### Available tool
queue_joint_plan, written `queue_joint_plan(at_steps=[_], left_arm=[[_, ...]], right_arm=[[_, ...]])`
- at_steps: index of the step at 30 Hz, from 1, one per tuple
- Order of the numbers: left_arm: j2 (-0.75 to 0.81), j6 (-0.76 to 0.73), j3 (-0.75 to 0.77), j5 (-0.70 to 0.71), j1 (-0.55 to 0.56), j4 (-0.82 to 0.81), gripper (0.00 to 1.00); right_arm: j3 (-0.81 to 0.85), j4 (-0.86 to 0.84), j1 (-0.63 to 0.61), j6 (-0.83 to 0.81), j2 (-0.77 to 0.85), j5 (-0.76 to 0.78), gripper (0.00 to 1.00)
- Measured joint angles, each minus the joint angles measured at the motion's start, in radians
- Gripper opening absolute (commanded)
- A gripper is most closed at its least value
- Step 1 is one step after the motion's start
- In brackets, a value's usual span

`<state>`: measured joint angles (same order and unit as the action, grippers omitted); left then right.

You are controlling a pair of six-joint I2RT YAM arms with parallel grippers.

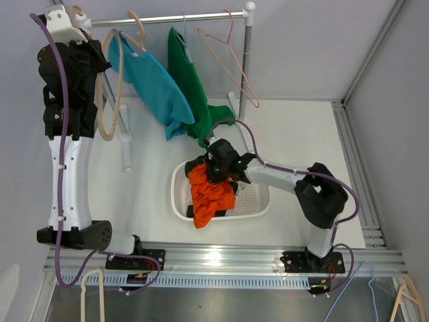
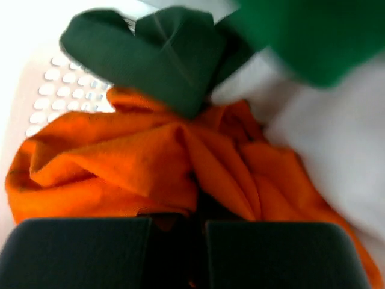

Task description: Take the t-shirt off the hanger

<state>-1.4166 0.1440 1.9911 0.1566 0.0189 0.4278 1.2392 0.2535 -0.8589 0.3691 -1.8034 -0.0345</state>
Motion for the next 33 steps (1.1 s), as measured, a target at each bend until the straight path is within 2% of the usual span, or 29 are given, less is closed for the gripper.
queue_joint_plan(at_steps=[3, 8, 9, 11, 12, 16, 18, 23, 27, 33], left_arm=[[-0.002, -0.002, 0.000, -0.008, 0.000, -0.013, 0.01], [-0.004, -0.005, -0.002, -0.006, 0.000, -0.040, 0.01], [-0.006, -0.005, -0.003, -0.005, 0.000, -0.044, 0.01], [-0.011, -0.005, -0.005, -0.005, 0.000, -0.051, 0.01], [-0.014, -0.005, -0.005, -0.005, 0.000, -0.054, 0.01], [-0.031, -0.005, -0.005, -0.006, 0.000, -0.069, 0.01], [-0.042, -0.005, -0.001, -0.005, 0.000, -0.071, 0.01], [-0.080, -0.006, 0.020, -0.003, 0.000, -0.082, 0.01], [-0.113, -0.013, 0.037, -0.003, 0.000, -0.097, 0.01], [-0.192, -0.014, 0.105, -0.006, 0.000, -0.113, 0.01]], right_arm=[[0.050, -0.005, -0.022, 0.019, -0.088, -0.001, 0.00], [0.051, 0.002, -0.041, 0.031, -0.073, 0.031, 0.02], [0.049, 0.020, -0.042, 0.032, -0.054, 0.043, 0.19], [0.049, 0.075, -0.044, 0.035, -0.010, 0.066, 0.41], [0.049, 0.108, -0.047, 0.034, 0.021, 0.079, 0.59], [0.085, 0.236, -0.052, 0.020, 0.127, 0.119, 0.63], [0.116, 0.278, -0.054, 0.020, 0.147, 0.140, 0.71], [0.134, 0.354, -0.055, 0.019, 0.168, 0.191, 0.73], [0.166, 0.424, -0.055, 0.014, 0.221, 0.246, 0.81], [0.195, 0.423, -0.055, -0.012, 0.487, 0.317, 0.83]])
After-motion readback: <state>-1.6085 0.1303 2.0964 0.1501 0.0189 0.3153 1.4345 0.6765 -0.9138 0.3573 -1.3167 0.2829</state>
